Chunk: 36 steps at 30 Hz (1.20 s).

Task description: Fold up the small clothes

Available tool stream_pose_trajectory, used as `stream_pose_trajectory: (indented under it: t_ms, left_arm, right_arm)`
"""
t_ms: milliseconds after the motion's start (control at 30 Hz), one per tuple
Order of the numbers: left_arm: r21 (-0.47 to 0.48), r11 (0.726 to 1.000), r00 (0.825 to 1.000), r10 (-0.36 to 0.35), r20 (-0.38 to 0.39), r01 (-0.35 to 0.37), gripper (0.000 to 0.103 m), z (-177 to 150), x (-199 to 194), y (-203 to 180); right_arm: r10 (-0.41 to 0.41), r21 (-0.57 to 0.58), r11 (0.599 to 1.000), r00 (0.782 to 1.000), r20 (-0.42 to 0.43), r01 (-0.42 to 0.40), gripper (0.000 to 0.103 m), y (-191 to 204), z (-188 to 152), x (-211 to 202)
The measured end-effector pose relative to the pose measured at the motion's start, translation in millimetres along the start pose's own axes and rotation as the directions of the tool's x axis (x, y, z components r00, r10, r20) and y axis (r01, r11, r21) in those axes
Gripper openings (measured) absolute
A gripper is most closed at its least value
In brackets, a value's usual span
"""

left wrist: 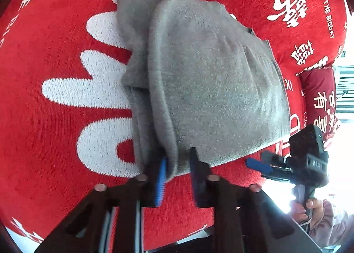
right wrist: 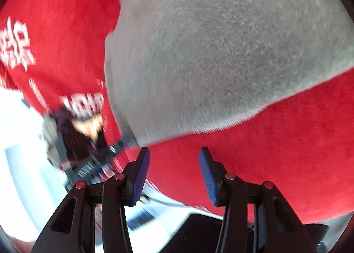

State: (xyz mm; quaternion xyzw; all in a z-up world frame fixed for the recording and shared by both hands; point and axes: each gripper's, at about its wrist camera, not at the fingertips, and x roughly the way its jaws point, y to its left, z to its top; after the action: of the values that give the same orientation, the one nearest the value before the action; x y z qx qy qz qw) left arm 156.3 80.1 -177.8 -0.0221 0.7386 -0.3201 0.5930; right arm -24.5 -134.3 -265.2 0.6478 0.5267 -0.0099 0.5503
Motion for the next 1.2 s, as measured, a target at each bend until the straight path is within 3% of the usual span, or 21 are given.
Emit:
stream_pose_trajectory:
  t_ms: [33,67,100,267,433,600,667,700,733,800,933,1200]
  left_arm:
    - [0.007,1.000,1.000,0.008,0.001,-0.008,0.007,-1,-2,2]
    - [0.020,1.000,1.000,0.017,0.004,-0.017,0.007,-2,-5,2]
    - [0.038,0.999,1.000,0.029,0.009,-0.030,0.007,-6,-8,4]
    - [0.097,0.992,0.997,0.082,0.005,-0.082,0.007,-25,-7,13]
    - [0.026,0.997,0.996,0.065,0.066,-0.067,0.007,-31,-15,19]
    - [-0.009,0.989,0.984,0.146,0.100,-0.146,0.007,-39,-24,12]
    - [-0.022,0.984,0.978,0.181,0.102,-0.179,0.034,-41,-23,9]
    - [-0.033,0.980,0.975,0.197,0.102,-0.194,0.076,-42,-25,10]
    - [-0.045,0.976,0.970,0.216,0.112,-0.212,0.095,-44,-26,10]
    - [-0.065,0.974,0.964,0.225,0.142,-0.218,0.095,-46,-31,11]
    - [-0.129,0.970,0.965,0.225,0.133,-0.208,0.095,-47,-30,18]
    - [-0.172,0.947,0.951,0.290,0.106,-0.270,0.096,-48,-18,17]
  right_arm:
    - [0.014,0.023,1.000,1.000,0.019,-0.014,0.050,2,0,3]
    - [0.013,0.046,0.999,0.999,0.046,-0.015,0.036,4,3,4]
    - [0.004,0.048,0.999,0.998,0.061,-0.007,0.010,10,3,7]
    - [-0.135,-0.065,0.988,0.990,0.044,0.137,0.008,22,-2,8]
    - [-0.191,-0.055,0.980,0.981,0.019,0.192,0.004,7,-9,8]
    - [-0.281,-0.150,0.950,0.960,-0.019,0.275,0.006,24,-13,16]
    - [-0.304,-0.191,0.937,0.952,-0.028,0.293,0.007,33,-14,18]
    - [-0.310,-0.205,0.932,0.950,-0.030,0.298,0.008,36,-14,19]
    - [-0.317,-0.224,0.926,0.948,-0.031,0.302,0.008,42,-15,20]
    - [-0.327,-0.264,0.914,0.945,-0.032,0.307,0.008,52,-16,23]
    - [-0.352,-0.337,0.885,0.935,-0.032,0.322,0.008,71,-18,32]
    - [-0.405,-0.421,0.834,0.914,-0.029,0.357,0.008,88,-17,39]
